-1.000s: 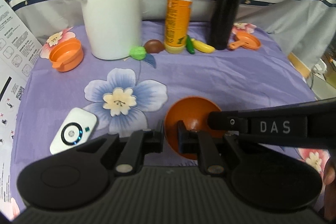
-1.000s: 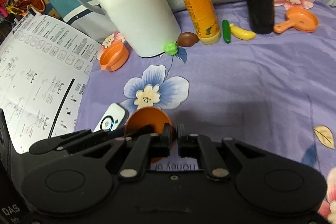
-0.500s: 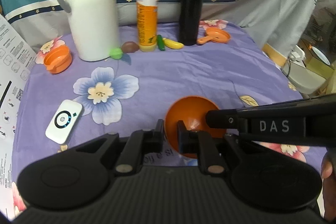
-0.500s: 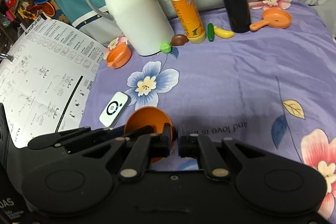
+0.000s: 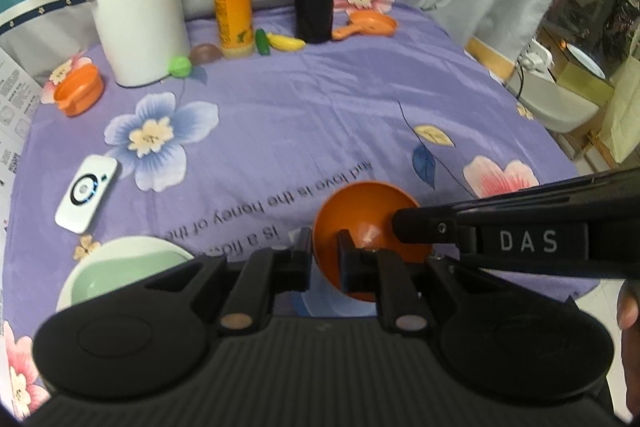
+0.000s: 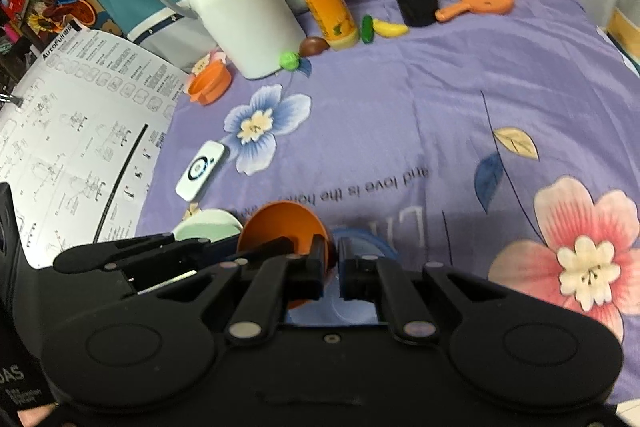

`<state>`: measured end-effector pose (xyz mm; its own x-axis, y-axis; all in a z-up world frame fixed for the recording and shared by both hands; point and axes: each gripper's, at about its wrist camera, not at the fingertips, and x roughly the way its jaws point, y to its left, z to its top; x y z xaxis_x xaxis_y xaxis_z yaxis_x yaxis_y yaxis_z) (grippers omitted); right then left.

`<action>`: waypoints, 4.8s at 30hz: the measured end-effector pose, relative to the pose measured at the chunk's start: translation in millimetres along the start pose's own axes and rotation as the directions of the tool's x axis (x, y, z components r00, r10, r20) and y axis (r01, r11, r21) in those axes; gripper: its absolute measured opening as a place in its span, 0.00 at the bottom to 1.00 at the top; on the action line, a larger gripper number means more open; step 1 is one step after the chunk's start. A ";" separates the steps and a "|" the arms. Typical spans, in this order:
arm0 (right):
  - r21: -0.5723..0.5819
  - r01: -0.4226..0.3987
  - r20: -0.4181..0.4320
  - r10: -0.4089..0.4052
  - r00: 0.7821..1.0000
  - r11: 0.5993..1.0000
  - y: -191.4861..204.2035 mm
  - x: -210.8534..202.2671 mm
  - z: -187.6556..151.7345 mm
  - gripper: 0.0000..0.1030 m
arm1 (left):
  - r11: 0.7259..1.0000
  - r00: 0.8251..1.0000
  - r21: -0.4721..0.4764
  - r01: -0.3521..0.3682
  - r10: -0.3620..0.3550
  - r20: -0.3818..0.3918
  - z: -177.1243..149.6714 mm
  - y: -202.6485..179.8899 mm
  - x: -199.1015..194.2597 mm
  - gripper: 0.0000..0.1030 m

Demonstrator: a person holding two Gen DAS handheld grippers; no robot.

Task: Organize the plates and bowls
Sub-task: 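Carry the orange bowl over the clear bowl and lower it inside, then open both grippers and release the orange bowl, then grasp the rim of the nested bowl stack with both grippers, then carry the nested bowls over the stacked plates and lower them on top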

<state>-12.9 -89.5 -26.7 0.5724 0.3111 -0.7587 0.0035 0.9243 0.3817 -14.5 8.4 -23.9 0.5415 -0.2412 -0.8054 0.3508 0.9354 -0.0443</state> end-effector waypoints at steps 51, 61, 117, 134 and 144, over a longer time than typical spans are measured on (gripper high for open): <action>0.089 0.060 0.003 -0.060 0.998 0.994 -35.0 0.9 -27.2 1.00 | 0.998 0.998 -0.013 -0.055 0.056 0.034 -35.3 20.6 4.8 1.00; 0.088 0.112 0.003 -0.113 0.994 0.990 -42.0 8.2 -30.2 1.00 | 0.999 0.999 -0.047 -0.021 0.023 0.033 -40.2 27.6 14.0 1.00; -0.002 0.003 -0.114 -0.003 0.994 1.000 26.5 48.9 -6.7 0.18 | 0.983 0.999 -0.178 -0.041 0.044 0.012 -36.1 82.7 -7.1 0.37; -0.120 -0.084 -0.270 0.049 0.961 0.989 126.6 96.6 -8.7 0.18 | 0.945 0.994 -0.307 -0.112 0.103 -0.045 -73.3 172.8 -29.5 0.37; -0.135 -0.059 -0.296 0.017 0.955 0.989 126.9 113.2 -12.3 0.18 | 0.941 0.995 -0.324 -0.099 0.083 -0.063 -78.7 179.4 -14.5 0.37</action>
<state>42.3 65.8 -70.7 0.3040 0.3781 -0.8744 -0.1409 0.9256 0.3512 -19.5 200.1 -66.6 0.5199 -0.1456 -0.8417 0.0289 0.9878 -0.1530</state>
